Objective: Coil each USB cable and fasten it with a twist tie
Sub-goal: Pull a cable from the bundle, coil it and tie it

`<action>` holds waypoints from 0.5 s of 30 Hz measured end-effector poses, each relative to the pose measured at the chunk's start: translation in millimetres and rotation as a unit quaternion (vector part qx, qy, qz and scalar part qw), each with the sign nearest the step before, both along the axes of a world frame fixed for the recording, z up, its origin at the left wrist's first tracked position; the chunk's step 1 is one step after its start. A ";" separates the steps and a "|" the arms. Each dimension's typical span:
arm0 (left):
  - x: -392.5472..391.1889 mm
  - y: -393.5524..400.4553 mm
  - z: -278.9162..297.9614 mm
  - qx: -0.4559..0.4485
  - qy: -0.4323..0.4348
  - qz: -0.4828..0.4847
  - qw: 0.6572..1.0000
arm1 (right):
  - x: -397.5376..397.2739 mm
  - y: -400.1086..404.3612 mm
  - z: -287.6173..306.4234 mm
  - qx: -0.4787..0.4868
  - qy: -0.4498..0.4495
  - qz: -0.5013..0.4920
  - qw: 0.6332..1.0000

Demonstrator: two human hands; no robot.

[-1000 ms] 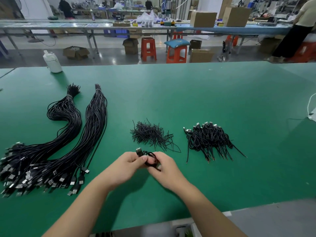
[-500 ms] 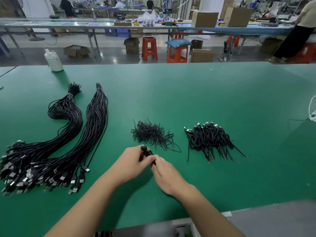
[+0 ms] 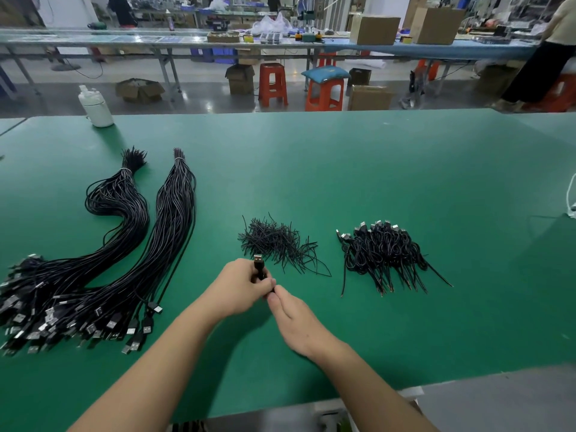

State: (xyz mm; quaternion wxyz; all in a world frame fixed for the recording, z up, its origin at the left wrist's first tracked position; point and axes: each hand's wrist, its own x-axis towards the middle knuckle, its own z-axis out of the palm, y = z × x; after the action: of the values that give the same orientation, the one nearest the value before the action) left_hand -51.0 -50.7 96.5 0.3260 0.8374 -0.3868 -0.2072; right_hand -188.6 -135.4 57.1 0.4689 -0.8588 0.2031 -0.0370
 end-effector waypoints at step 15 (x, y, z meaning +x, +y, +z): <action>12.8 -50.0 -40.8 0.031 -0.018 0.107 0.994 | 5.5 -33.4 -34.7 0.011 -0.044 -0.225 0.973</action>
State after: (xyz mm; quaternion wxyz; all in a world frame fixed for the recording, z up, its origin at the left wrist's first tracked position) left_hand -38.1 -100.8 55.7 0.3131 0.8873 -0.2940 -0.1680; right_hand -183.2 -168.8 22.4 0.4662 -0.7834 0.3708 -0.1771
